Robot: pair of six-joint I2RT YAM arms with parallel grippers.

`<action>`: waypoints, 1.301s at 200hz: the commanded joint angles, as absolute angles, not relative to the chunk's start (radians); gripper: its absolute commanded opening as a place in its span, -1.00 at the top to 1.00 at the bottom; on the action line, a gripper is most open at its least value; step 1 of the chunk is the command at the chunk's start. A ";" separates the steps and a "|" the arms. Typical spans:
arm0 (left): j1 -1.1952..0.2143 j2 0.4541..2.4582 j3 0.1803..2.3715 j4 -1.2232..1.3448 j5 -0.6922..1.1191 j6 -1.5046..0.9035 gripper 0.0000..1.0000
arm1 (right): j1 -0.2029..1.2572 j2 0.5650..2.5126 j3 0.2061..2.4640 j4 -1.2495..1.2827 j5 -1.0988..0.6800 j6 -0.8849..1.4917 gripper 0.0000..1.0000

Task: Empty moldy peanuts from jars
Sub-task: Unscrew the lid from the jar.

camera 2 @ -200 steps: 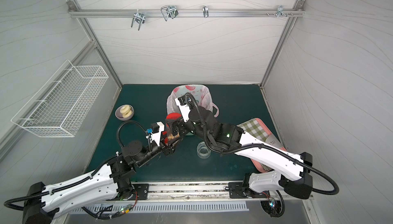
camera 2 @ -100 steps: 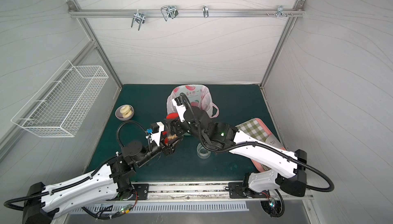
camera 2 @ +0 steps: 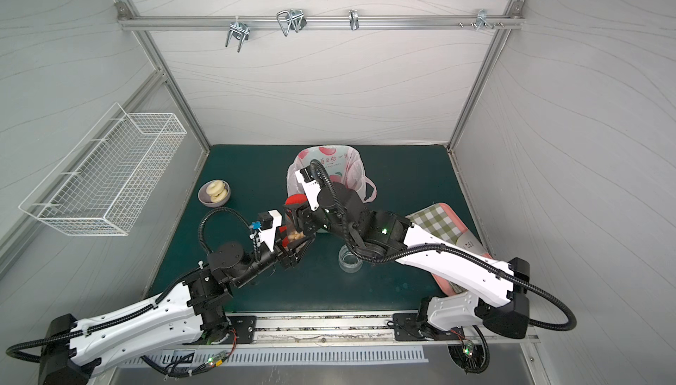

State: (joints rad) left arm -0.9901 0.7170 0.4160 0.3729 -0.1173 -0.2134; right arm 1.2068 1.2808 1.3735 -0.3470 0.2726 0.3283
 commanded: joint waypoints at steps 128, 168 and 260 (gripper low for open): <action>-0.973 0.690 0.478 0.453 0.181 -0.241 0.09 | 1.069 1.199 1.453 -0.365 -0.411 0.305 0.31; -0.958 0.714 0.482 0.476 0.244 -0.254 0.09 | 1.009 1.205 1.456 -0.348 -0.592 0.299 0.34; -0.945 0.744 0.496 0.484 0.300 -0.261 0.11 | 0.902 1.205 1.408 -0.242 -0.881 0.330 0.30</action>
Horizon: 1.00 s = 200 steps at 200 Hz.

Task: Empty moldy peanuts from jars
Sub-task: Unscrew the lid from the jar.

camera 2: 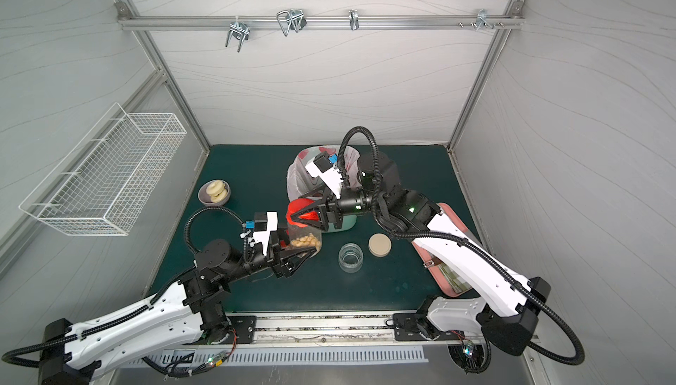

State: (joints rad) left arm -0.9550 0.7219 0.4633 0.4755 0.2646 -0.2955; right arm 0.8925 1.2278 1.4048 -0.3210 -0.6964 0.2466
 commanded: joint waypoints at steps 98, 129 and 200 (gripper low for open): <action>-0.944 0.762 0.502 0.474 0.286 -0.256 0.11 | 0.899 1.203 1.409 -0.333 -0.787 0.271 -0.98; -0.944 0.761 0.503 0.466 0.278 -0.250 0.11 | 0.898 1.201 1.408 -0.368 -0.729 0.253 -0.98; -0.944 0.720 0.479 0.455 0.226 -0.236 0.11 | 0.897 1.106 1.345 -0.440 -0.400 0.253 -0.98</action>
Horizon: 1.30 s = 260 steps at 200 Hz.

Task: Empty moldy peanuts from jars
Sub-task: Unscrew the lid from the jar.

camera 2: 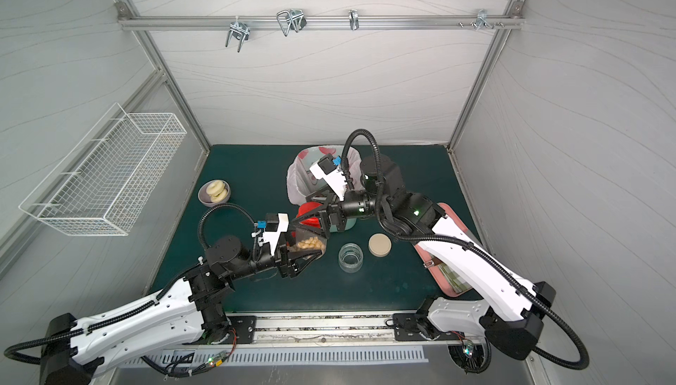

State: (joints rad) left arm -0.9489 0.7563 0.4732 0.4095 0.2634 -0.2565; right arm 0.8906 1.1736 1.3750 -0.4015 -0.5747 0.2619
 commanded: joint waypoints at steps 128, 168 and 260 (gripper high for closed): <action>-0.943 0.660 0.393 0.393 -0.173 -0.180 0.12 | 1.017 0.989 1.260 -0.457 0.177 0.343 -0.98; -0.944 0.698 0.377 0.414 -0.232 -0.176 0.14 | 1.124 1.078 1.328 -0.458 0.348 0.361 -0.88; -0.944 0.630 0.347 0.413 -0.283 -0.173 0.15 | 1.253 1.324 1.501 -0.446 0.528 0.388 -0.96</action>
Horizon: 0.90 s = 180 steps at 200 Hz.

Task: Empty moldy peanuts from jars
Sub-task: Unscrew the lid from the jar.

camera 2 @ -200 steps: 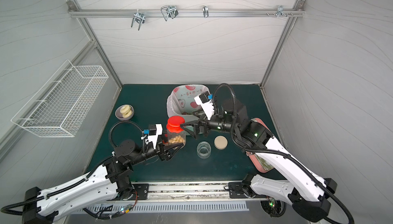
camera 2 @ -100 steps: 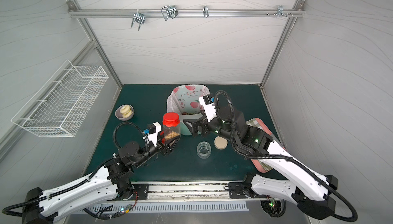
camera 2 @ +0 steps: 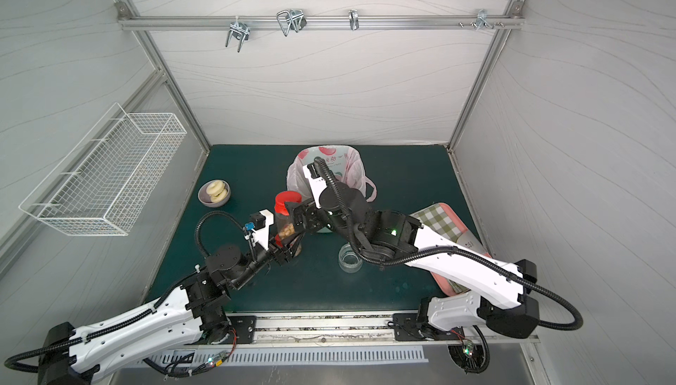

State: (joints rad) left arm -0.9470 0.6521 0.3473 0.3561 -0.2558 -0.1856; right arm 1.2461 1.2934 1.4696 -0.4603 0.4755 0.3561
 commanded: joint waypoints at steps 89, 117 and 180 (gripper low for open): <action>-0.944 0.623 0.348 0.407 -0.270 -0.172 0.16 | 1.253 1.444 1.558 -0.408 0.447 0.397 -0.89; -0.944 0.620 0.348 0.408 -0.267 -0.172 0.16 | 1.252 1.468 1.571 -0.411 0.430 0.396 -0.83; -0.944 0.623 0.349 0.409 -0.264 -0.172 0.16 | 1.227 1.460 1.545 -0.381 0.352 0.409 -0.40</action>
